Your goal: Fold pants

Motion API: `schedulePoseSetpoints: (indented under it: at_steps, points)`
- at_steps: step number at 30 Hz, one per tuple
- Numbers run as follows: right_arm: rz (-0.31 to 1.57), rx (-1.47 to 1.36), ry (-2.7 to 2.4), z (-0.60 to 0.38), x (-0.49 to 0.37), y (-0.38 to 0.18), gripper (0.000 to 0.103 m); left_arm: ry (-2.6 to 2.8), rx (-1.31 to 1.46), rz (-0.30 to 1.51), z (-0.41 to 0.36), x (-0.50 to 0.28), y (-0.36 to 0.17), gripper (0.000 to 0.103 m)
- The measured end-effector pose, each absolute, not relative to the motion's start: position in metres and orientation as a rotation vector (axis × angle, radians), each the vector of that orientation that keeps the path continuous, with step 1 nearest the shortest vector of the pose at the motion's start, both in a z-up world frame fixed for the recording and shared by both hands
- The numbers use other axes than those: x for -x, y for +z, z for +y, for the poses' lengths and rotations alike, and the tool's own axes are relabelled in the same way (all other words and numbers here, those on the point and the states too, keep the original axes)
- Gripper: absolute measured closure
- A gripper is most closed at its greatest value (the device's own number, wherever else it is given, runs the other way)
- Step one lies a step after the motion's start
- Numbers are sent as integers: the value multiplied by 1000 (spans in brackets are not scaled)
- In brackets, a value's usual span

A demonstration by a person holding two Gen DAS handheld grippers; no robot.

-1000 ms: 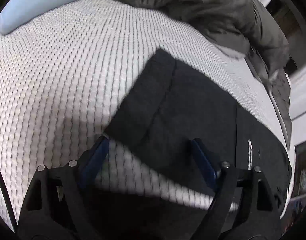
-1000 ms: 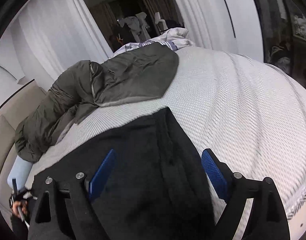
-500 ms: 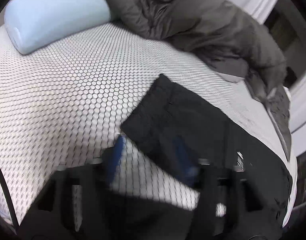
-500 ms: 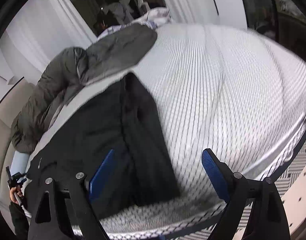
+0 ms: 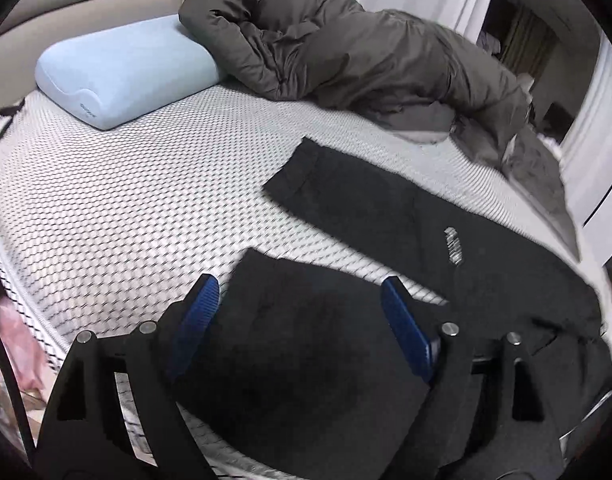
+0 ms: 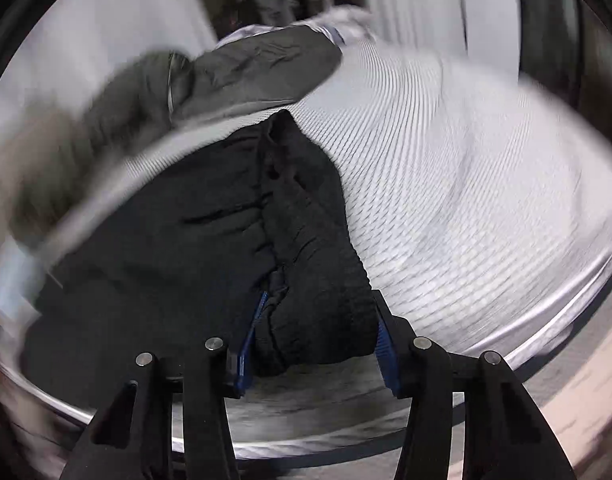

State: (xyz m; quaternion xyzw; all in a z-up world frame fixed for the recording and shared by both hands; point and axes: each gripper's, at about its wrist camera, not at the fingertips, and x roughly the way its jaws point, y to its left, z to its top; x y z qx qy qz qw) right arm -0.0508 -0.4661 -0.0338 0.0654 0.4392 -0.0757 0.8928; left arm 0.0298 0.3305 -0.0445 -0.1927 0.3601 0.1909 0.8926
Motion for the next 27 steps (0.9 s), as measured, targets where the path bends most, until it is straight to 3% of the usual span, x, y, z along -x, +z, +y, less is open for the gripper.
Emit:
schedulePoseSetpoints:
  at_steps: [2, 5, 7, 10, 17, 18, 19, 21, 27]
  points:
    - [955, 30, -219, -454, 42, -48, 42, 436, 358, 787, 330, -29, -57, 22]
    - [977, 8, -234, -448, 44, -56, 35, 467, 346, 838, 336, -32, -72, 22]
    - [906, -31, -216, -442, 54, -44, 17, 436, 351, 835, 334, -29, -75, 22]
    - [806, -70, -177, -427, 63, -25, 15, 390, 249, 854, 322, -34, -77, 21]
    - [795, -65, -137, -402, 56, -20, 15, 437, 194, 933, 333, -69, -107, 21]
    - [800, -65, -137, -401, 55, -21, 15, 424, 186, 921, 332, -70, -108, 32]
    - [803, -64, -137, -399, 55, -22, 15, 403, 185, 914, 330, -70, -109, 55]
    - [810, -67, -143, -406, 53, -25, 15, 409, 165, 905, 328, -70, -107, 67]
    - [809, -76, -159, -410, 56, -23, 15, 431, 170, 815, 337, -64, -85, 75]
